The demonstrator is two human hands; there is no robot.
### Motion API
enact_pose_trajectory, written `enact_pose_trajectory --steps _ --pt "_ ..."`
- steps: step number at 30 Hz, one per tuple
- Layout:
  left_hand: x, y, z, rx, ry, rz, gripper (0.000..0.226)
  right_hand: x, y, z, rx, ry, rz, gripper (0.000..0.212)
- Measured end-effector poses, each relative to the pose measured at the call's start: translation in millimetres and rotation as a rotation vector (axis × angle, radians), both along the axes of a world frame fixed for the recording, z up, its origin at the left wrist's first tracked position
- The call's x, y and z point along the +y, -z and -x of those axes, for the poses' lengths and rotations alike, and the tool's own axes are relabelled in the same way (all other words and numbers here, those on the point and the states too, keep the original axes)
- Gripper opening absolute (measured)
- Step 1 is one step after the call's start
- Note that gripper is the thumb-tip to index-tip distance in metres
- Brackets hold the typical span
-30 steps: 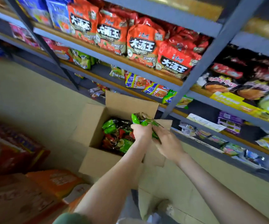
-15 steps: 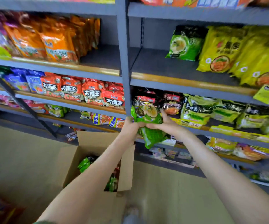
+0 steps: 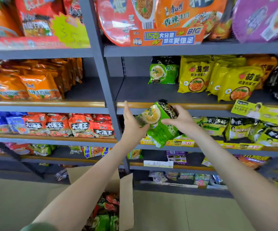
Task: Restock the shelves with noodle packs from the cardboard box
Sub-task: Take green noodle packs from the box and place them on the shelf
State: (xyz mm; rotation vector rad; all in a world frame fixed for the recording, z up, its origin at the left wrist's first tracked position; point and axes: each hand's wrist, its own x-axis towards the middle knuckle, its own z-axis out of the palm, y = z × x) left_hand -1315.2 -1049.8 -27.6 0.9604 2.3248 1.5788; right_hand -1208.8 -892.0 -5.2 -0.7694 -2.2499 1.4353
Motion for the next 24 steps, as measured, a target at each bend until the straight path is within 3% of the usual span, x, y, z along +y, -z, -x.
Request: enact_pose_trajectory --steps 3,4,6,9,15,18,24 --pt "7 -13 2 0.892 -0.014 0.165 0.095 -3 -5 2 -0.045 -0.016 -0.394 0.057" --pt "11 -19 4 1.113 0.015 0.237 0.091 -6 -6 2 -0.06 -0.048 -0.541 0.059" --pt "20 -28 9 1.358 0.056 0.388 0.084 -12 -13 3 -0.078 -0.084 -0.842 0.057" --pt "27 -40 20 1.443 0.028 0.422 0.071 -15 -14 6 -0.014 -0.041 -1.154 0.057" --pt "33 -63 26 1.393 0.082 0.121 0.046 -6 -16 19 0.238 0.121 -1.423 0.045" --pt "44 -64 35 1.388 0.039 0.087 0.042 3 -18 27 0.227 0.213 -1.478 0.043" --pt "80 -61 51 1.266 0.019 0.165 0.064 35 -18 46 0.054 0.285 -1.459 0.054"
